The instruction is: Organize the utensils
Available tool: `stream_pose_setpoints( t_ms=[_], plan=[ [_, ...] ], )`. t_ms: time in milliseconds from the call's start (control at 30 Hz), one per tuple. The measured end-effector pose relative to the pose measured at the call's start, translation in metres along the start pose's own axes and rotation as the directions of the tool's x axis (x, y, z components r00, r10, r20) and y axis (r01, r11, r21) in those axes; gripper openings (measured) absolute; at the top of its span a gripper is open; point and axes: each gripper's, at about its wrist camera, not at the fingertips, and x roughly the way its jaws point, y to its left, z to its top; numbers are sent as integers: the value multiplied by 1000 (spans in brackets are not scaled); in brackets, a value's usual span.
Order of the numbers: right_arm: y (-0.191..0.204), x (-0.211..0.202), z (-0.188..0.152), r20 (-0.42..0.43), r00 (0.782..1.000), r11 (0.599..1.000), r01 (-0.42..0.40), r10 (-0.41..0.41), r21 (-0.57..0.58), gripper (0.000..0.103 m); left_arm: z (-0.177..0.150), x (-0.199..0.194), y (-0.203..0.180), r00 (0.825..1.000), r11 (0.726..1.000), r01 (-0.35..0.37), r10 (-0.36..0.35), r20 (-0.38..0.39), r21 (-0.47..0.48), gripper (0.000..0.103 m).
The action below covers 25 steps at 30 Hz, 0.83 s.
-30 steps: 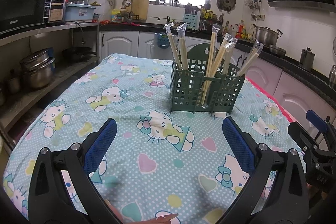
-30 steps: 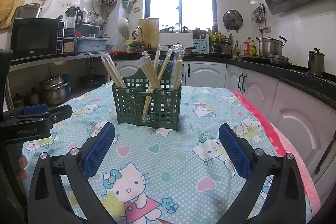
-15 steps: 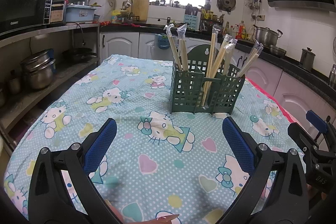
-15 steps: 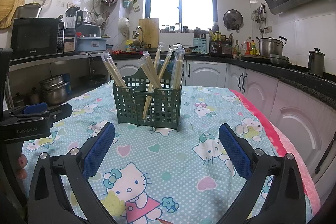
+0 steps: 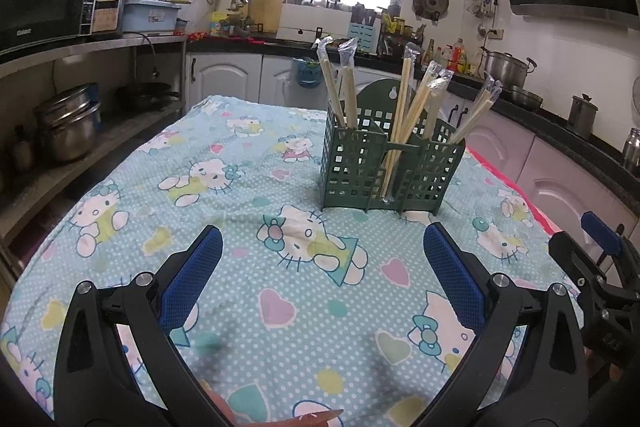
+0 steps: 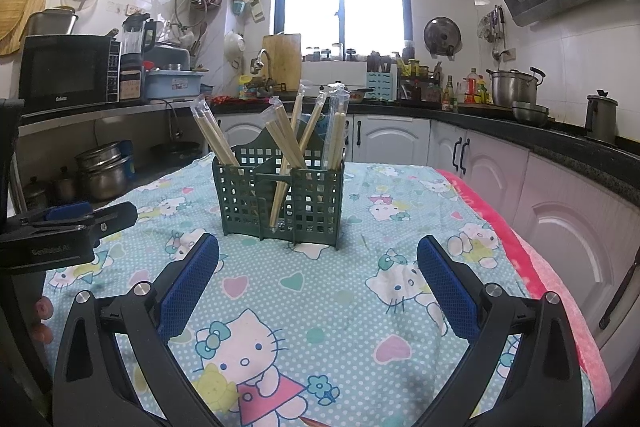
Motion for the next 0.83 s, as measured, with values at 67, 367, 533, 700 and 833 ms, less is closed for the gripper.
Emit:
stream_pose_setpoints(
  t_ms=[67, 367, 533, 700, 833],
  plan=[
    [-1, 0, -1, 2, 1000, 1000, 1, -1, -1, 97, 0, 1, 1, 1000, 1000, 4, -4, -8, -13, 93],
    [-5, -1, -1, -5, 1000, 1000, 0, 0, 6, 97, -3, 4, -2, 998, 998, -60, 60, -26, 11, 93],
    [-10, -1, -2, -16, 1000, 1000, -4, 4, 14, 97, 2, 3, 1, 998, 999, -53, 53, -27, -4, 93],
    [-22, 6, 5, -48, 999, 999, 14, -11, 46, 97, 15, 17, 21, 994, 997, -64, 60, -89, -40, 93],
    [-52, 29, 21, -117, 991, 994, 75, -66, 77, 97, 33, 56, 56, 961, 984, -175, 167, -222, -16, 93]
  ],
)
